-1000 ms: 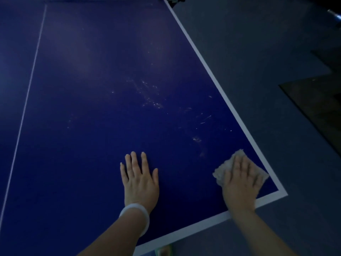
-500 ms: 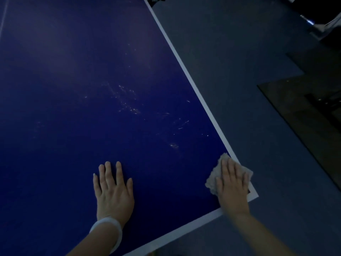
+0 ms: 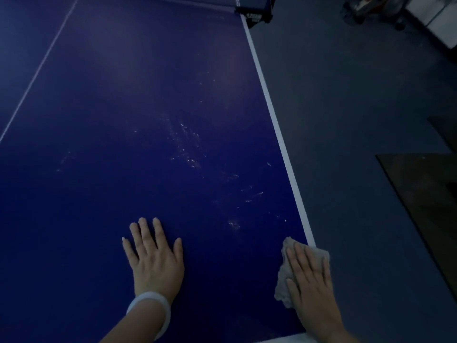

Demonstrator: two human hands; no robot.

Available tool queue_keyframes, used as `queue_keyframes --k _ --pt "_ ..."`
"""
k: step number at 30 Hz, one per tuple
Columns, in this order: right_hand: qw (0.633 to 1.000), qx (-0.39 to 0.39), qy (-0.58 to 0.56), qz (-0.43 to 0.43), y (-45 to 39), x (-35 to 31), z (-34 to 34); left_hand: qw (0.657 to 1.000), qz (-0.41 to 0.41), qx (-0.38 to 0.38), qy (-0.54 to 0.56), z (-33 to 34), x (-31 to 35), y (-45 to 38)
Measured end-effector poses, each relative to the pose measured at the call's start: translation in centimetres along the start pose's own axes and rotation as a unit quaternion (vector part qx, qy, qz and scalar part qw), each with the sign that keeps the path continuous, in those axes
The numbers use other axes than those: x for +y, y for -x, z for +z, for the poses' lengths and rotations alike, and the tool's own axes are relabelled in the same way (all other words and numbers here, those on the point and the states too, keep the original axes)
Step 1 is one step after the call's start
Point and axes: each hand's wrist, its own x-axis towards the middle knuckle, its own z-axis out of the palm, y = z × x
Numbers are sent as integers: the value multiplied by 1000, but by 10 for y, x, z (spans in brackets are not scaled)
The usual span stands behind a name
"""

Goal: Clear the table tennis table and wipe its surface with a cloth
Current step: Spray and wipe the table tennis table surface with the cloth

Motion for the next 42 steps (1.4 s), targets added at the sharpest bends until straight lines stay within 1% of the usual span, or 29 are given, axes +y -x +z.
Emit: queue_keyframes --k 6,9,11,13,15,17,18,19,20,21,22,23,24,25,27,28,29,30,31,32,33,35,36,37,38,39,40,41,42 --pt "997 2 -24 -79 -90 20 -16 999 -12 16 -35 11 -2 -3" --pt "993 4 -25 -111 -151 28 -30 999 -16 21 -31 14 -2 -3" --pt "992 13 -38 -116 -202 32 -40 999 -18 27 -27 14 -2 -3" --pt "994 8 -48 -96 -261 30 -51 999 -21 26 -27 14 -2 -2" --pt "996 -23 -83 -28 -309 17 -67 999 -24 24 -23 13 -2 -1" --pt "993 -7 -106 49 -330 -5 -74 999 -28 28 -16 12 -1 -1" --pt "992 -2 -115 45 -330 -22 -76 999 -29 28 -15 11 -1 -1" --pt "993 4 -121 0 -322 -40 -75 999 -30 26 -15 11 -1 0" --pt "991 11 -110 -74 -306 -56 -71 999 -30 25 -15 11 0 0" --pt "985 19 -78 -153 -292 -66 -63 999 -32 26 -11 11 -1 0" --pt "976 16 -41 -213 -279 -67 -57 999 -32 29 -6 10 -1 -1" --pt "968 16 -27 -250 -273 -59 -55 999 -33 29 -3 11 -1 -1" --pt "965 17 -34 -259 -274 -44 -56 999 -34 28 -4 11 -2 -1" --pt "971 17 -55 -232 -276 -28 -58 999 -36 26 -7 11 -3 0" --pt "991 14 -96 -92 -284 5 -61 999 -35 22 -9 11 -3 0" --pt "995 13 -99 -19 -286 11 -63 999 -36 24 -7 11 -3 0" --pt "995 16 -93 31 -286 8 -64 999 -38 26 -6 11 -3 0" --pt "994 27 -94 47 -283 -6 -64 999 -38 28 -6 10 -2 -1" --pt "994 37 -103 29 -277 -26 -63 999 -39 30 -8 9 -1 -1" --pt "993 40 -109 -20 -268 -49 -59 999 -39 30 -8 9 -1 -1" --pt "990 39 -101 -88 -257 -72 -54 999 -39 32 -6 9 0 0" --pt "972 18 -56 -226 -238 -101 -44 999 -40 34 3 8 0 0" --pt "962 10 -30 -272 -235 -103 -43 999 -39 35 6 7 0 1" --pt "954 6 -14 -300 -240 -96 -45 999 -38 37 7 7 0 1" --pt "954 8 -13 -301 -250 -82 -47 999 -38 38 8 7 0 1" --pt "962 11 -28 -270 -260 -65 -51 998 -39 39 7 8 0 1" --pt "977 13 -56 -204 -270 -48 -57 998 -39 40 8 8 0 1" --pt "990 7 -85 -112 -279 -33 -62 998 -39 41 7 9 0 1" --pt "994 -6 -106 -21 -283 -28 -67 998 -39 41 2 9 -1 1"
